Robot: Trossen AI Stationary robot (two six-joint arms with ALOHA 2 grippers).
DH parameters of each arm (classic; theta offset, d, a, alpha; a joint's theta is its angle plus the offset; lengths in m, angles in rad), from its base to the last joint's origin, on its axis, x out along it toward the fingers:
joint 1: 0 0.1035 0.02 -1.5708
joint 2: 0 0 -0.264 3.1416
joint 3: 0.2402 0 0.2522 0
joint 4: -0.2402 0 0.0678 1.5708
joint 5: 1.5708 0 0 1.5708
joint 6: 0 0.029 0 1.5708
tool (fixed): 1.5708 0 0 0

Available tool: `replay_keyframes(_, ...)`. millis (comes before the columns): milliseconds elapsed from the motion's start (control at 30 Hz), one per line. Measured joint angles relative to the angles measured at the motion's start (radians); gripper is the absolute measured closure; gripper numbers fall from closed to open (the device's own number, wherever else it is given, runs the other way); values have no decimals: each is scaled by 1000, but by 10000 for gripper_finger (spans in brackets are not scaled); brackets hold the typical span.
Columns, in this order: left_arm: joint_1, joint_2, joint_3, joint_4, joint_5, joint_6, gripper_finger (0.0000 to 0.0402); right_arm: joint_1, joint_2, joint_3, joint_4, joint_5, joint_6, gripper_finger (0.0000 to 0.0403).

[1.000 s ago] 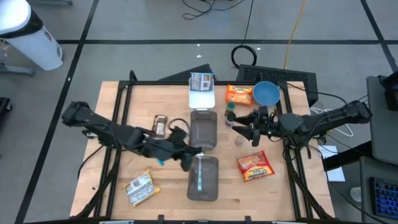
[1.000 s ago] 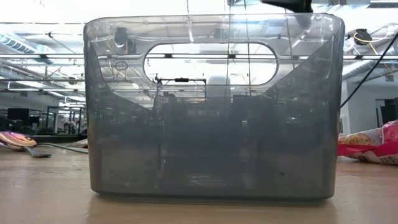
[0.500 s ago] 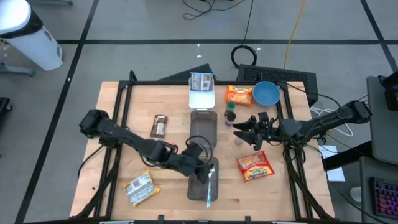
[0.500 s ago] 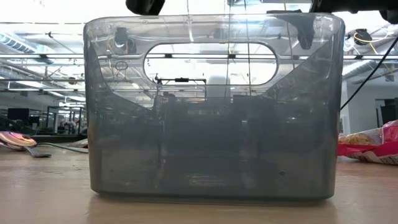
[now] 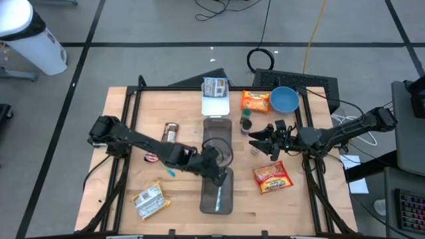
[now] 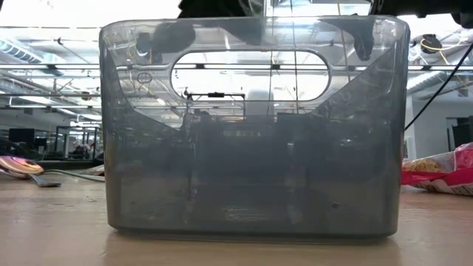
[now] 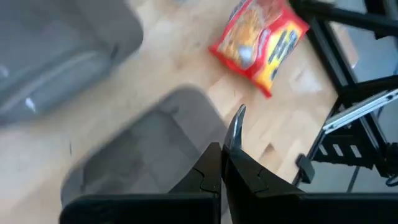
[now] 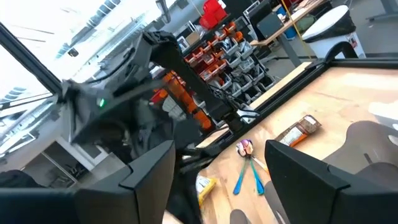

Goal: Pick & Place Food Item
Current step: Put the blue patterned spoon into the bottom black bin

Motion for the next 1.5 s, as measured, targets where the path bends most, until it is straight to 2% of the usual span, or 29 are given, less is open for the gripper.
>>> replay_keyframes(300, 50, 1, 0, -122, 87, 106, 398, 20, 0, 0, -5, 5, -2, 161)
replay_keyframes(467, 43, 5, 0, -119, 98, 112, 398, 20, 0, 0, -20, 54, -10, 161)
replay_keyframes(1100, 101, 45, -1, -82, 211, 241, 398, 17, 0, 1, -34, 110, -33, 161)
replay_keyframes(1500, 77, 109, 16, -86, 247, 248, 398, 10, 1, 1, -36, 164, -66, 161)
